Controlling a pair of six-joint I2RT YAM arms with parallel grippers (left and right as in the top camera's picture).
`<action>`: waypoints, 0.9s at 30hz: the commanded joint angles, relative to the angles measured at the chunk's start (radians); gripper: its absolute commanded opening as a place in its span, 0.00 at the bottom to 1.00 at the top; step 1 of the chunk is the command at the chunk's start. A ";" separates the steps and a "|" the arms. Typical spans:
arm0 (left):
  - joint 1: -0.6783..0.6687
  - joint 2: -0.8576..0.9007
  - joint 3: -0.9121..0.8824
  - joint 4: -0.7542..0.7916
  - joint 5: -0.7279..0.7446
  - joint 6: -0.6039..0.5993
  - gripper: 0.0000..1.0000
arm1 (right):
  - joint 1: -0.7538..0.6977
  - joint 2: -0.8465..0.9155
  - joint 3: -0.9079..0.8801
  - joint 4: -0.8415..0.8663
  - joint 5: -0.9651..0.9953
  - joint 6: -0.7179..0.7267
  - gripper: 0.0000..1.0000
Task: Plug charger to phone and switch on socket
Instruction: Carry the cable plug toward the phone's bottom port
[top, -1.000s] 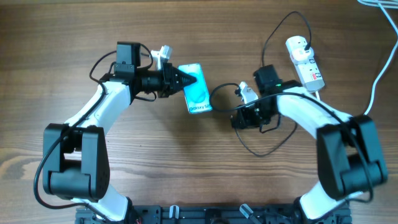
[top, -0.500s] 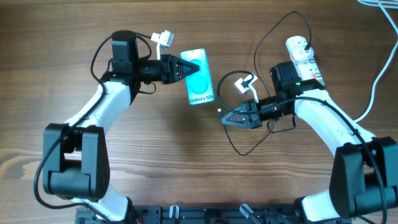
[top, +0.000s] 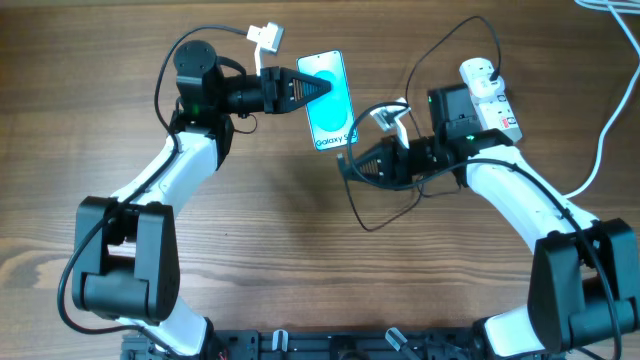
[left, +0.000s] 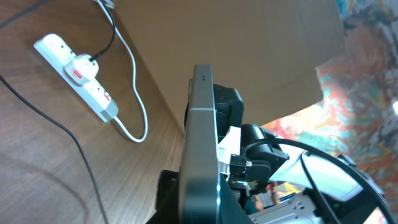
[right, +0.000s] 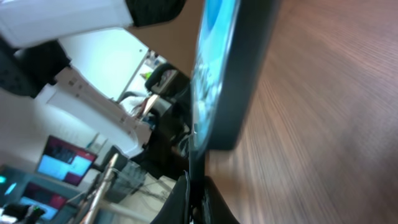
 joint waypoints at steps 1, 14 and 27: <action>0.007 -0.009 0.012 0.010 0.025 -0.074 0.04 | 0.012 -0.015 0.004 0.077 0.032 0.199 0.04; 0.069 -0.009 0.012 0.006 0.076 -0.049 0.04 | 0.012 -0.015 0.004 0.117 -0.047 0.246 0.04; 0.062 -0.009 0.012 0.006 0.068 -0.050 0.04 | 0.056 -0.015 0.004 0.126 -0.025 0.250 0.04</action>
